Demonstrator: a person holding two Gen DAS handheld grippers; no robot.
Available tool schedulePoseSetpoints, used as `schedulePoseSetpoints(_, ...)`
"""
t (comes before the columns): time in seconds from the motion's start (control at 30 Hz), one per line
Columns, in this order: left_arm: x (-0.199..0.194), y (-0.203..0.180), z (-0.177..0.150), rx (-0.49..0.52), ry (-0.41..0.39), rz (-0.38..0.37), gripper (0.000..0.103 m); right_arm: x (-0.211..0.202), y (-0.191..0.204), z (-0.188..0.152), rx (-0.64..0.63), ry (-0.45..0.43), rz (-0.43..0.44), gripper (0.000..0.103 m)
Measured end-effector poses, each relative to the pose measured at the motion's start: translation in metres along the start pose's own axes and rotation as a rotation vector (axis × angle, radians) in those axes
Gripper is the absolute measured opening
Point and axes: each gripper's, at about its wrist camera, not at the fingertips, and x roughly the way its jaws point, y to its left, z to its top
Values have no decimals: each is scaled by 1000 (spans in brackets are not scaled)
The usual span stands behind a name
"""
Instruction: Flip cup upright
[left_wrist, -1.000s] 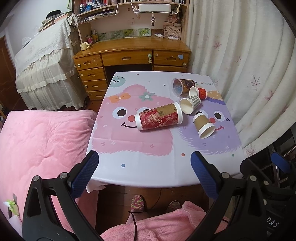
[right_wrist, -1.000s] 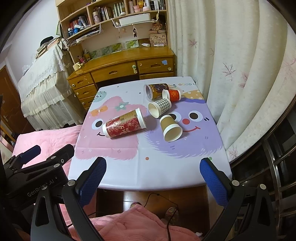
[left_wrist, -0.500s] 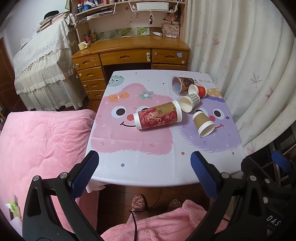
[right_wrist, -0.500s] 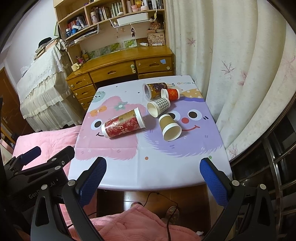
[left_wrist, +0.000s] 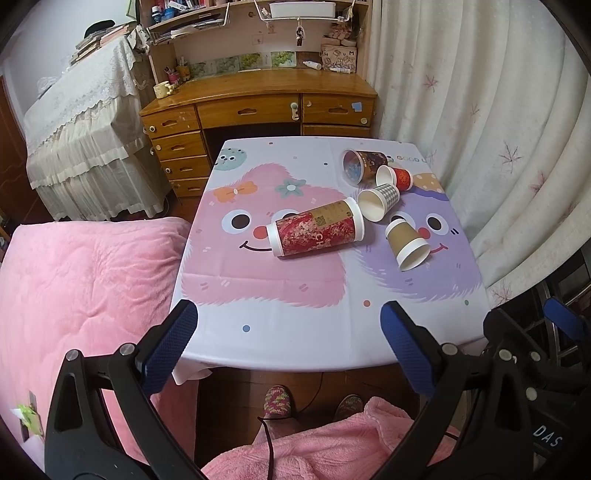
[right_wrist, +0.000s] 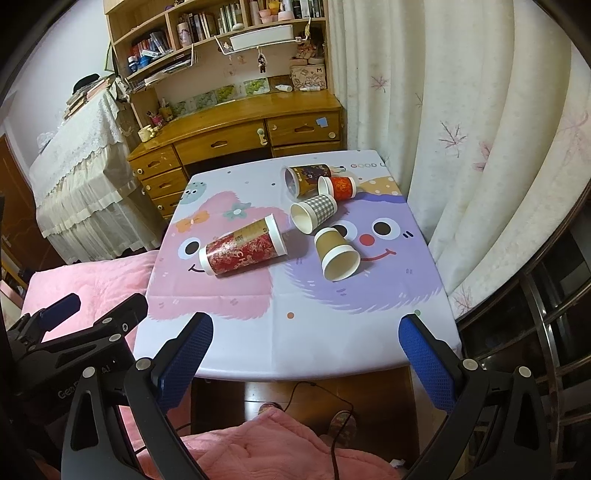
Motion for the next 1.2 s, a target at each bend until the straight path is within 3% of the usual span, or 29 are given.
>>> schedulePoseSetpoints(0.27,5,9,-7,35,16,-14,99,6,10,0,21,17,-19,102)
schedulePoseSetpoints(0.43,10,38,4,74,4,-24,99,14,31,5,52,15,-23,102)
schedulePoseSetpoints(0.77,23,85,25,192,22,-137,99,22,85,10,115,-55,-102,103)
schedulePoseSetpoints(1.03,61,64,30,431,37,-142,99,30,111,0,10,-109,-193,103)
schedulePoseSetpoints(1.2,98,30,41,623,44,-123,99,64,107,3,-96,-73,-197,103)
